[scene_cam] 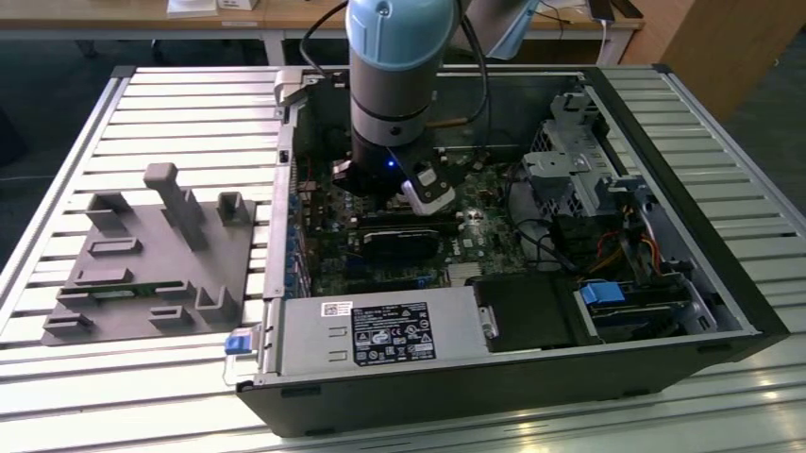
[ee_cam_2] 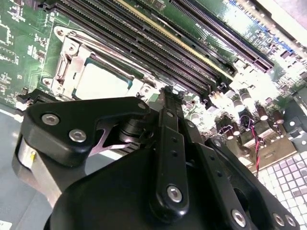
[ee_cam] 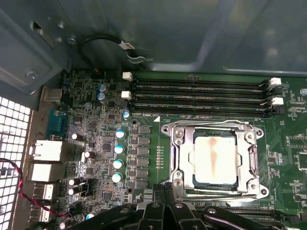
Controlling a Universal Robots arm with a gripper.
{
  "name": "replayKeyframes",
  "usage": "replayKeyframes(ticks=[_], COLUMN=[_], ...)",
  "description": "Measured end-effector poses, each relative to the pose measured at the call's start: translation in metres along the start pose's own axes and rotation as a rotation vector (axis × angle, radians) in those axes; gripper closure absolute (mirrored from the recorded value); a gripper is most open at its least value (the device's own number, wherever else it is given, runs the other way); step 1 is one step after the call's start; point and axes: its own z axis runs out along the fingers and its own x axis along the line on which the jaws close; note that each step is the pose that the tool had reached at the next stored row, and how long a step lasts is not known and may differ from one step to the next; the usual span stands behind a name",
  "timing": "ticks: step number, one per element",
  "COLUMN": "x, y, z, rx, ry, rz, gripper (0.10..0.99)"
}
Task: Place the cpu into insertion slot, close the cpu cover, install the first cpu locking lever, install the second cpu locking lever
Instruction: 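Install the second cpu locking lever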
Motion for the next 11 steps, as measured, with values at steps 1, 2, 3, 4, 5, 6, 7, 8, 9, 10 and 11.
replayKeyframes(ticks=[1,2,3,4,5,6,7,8,9,10,11], x=[0.0,0.0,0.0001,0.0,0.0,0.0,0.0,0.0,0.0,0.0001,0.0001], y=[0.0,0.0001,0.0002,0.0004,0.0006,0.0008,0.0011,0.0013,0.0015,0.0018,0.0022], z=[-0.0001,-0.0005,-0.0012,-0.0019,-0.0026,-0.0035,-0.0045,-0.0054,-0.0064,-0.0075,-0.0092], rx=[0.0,0.0,0.0,0.0,0.0,0.0,0.0,0.0,0.0,0.0,0.0], ry=[0.0,0.0002,0.0003,0.0001,0.0001,0.0001,0.0001,0.0,0.0001,0.0001,0.0001], rz=[0.0,0.0,0.0,0.0,0.0,0.0,0.0,0.0,0.0,0.0,0.0], gripper=[0.98,0.98,0.98,0.98,0.98,0.98,0.98,0.98,0.98,0.98,0.98])
